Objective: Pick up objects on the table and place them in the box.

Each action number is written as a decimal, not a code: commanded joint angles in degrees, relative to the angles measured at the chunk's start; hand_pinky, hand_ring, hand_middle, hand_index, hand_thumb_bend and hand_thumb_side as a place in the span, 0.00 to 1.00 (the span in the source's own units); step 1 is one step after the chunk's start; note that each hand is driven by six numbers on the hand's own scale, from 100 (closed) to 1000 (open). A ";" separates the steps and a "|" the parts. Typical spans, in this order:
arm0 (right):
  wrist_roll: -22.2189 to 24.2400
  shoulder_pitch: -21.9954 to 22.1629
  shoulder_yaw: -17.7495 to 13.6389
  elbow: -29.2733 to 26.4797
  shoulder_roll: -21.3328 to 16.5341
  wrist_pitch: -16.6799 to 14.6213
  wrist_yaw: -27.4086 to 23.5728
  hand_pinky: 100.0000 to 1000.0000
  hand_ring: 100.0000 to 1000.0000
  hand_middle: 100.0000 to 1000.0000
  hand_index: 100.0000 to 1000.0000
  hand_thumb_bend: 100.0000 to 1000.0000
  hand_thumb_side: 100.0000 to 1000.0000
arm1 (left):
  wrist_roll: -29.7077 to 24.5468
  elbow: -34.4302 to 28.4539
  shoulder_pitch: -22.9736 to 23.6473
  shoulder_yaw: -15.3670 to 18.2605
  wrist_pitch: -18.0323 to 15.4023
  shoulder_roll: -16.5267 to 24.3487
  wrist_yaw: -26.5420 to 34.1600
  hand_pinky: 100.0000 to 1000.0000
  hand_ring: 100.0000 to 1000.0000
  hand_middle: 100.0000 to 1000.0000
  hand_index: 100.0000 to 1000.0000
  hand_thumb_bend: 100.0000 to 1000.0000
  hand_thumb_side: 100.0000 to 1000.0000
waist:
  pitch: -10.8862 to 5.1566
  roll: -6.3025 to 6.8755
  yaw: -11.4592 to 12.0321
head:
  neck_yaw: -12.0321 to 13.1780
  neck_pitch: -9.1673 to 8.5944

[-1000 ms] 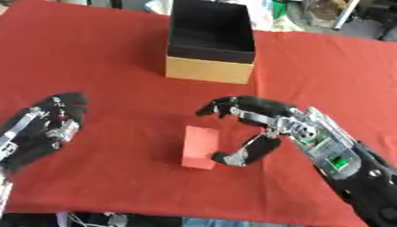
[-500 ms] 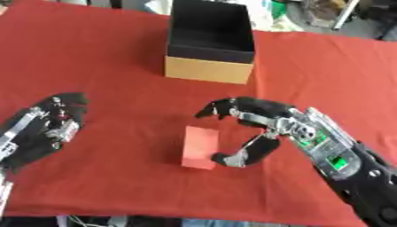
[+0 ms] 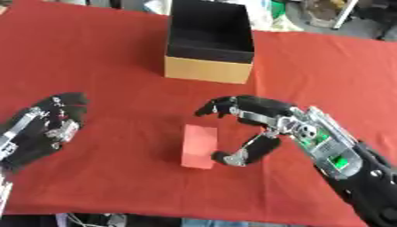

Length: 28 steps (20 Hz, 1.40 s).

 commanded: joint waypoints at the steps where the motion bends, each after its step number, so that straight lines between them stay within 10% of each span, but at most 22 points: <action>1: -0.12 -0.61 -0.85 -1.66 -1.08 0.28 -0.22 0.74 0.88 0.84 0.93 0.24 0.24 | -0.02 -0.61 -0.52 0.06 -0.03 0.35 0.10 0.71 0.84 0.78 0.87 0.00 0.34 | -0.67 0.45 -0.05 | -0.06 -0.55; 28: 1.05 -0.38 0.31 0.19 -0.27 -0.15 1.67 0.74 0.88 0.84 0.94 0.23 0.24 | -0.17 -0.61 -0.49 -0.09 0.05 0.30 0.11 0.71 0.85 0.78 0.87 0.00 0.35 | -0.61 0.45 0.03 | -0.24 -0.45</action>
